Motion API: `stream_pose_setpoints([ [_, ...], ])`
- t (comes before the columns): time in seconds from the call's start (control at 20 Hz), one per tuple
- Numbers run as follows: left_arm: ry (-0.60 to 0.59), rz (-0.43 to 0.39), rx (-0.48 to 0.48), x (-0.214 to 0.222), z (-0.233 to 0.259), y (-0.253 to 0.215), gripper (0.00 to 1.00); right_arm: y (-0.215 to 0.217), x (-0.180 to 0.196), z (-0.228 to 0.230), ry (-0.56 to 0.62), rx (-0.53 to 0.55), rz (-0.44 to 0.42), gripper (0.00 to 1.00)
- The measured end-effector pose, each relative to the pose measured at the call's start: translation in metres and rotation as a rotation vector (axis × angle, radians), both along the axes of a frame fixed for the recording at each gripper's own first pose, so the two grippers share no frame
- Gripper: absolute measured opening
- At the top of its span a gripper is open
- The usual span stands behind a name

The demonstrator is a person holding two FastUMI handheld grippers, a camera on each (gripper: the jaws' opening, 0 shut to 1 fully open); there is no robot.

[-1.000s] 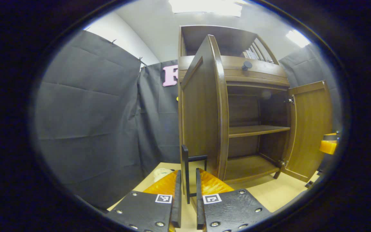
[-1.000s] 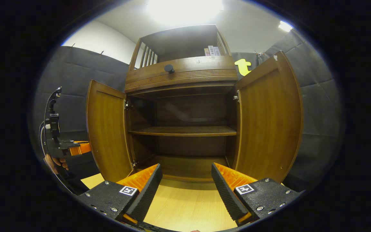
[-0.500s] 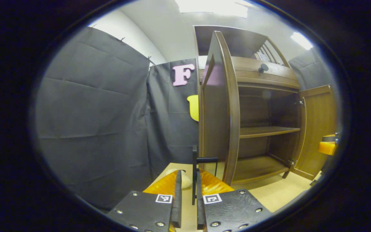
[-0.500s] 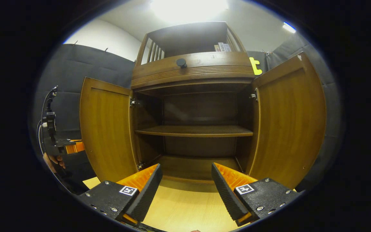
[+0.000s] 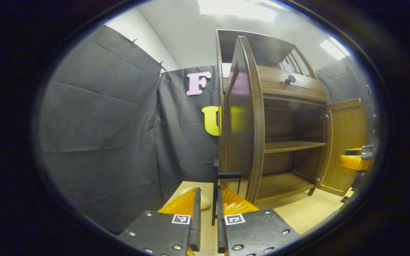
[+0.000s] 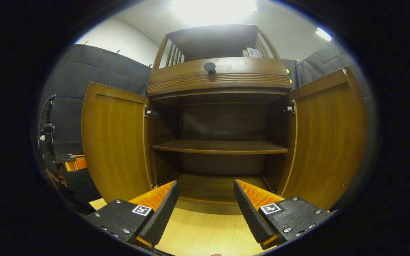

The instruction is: Open the right door of the double-door shoe cabinet with the right hand, and open the left door with the left hand.

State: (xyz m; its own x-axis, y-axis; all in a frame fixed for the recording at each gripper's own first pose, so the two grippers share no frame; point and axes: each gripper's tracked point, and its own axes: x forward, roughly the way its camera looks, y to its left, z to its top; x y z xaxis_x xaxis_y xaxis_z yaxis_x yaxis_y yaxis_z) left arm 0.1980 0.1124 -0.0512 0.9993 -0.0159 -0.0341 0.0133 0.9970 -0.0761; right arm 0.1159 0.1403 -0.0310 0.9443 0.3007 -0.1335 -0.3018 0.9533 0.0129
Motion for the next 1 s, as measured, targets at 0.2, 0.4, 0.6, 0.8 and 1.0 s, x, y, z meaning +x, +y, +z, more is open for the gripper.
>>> stream_pose_setpoints([
  [0.2,-0.002,0.075,-0.017,-0.022,-0.001,0.022,0.24,-0.007,-0.008,0.011,-0.013,0.019,-0.011,0.95],
  [0.4,-0.022,0.103,-0.048,-0.048,0.011,0.021,0.24,-0.029,-0.031,0.023,-0.032,0.029,-0.028,0.93],
  [0.6,-0.067,0.094,-0.03,-0.086,0.042,0.0,0.16,-0.066,-0.063,0.04,-0.071,0.025,-0.056,0.92],
  [0.8,-0.089,0.076,-0.01,-0.129,0.06,-0.036,0.16,-0.101,-0.097,0.049,-0.075,0.04,-0.079,0.95],
  [1.0,-0.08,0.048,-0.002,-0.164,0.067,-0.076,0.14,-0.134,-0.131,0.057,-0.1,0.045,-0.118,0.94],
])
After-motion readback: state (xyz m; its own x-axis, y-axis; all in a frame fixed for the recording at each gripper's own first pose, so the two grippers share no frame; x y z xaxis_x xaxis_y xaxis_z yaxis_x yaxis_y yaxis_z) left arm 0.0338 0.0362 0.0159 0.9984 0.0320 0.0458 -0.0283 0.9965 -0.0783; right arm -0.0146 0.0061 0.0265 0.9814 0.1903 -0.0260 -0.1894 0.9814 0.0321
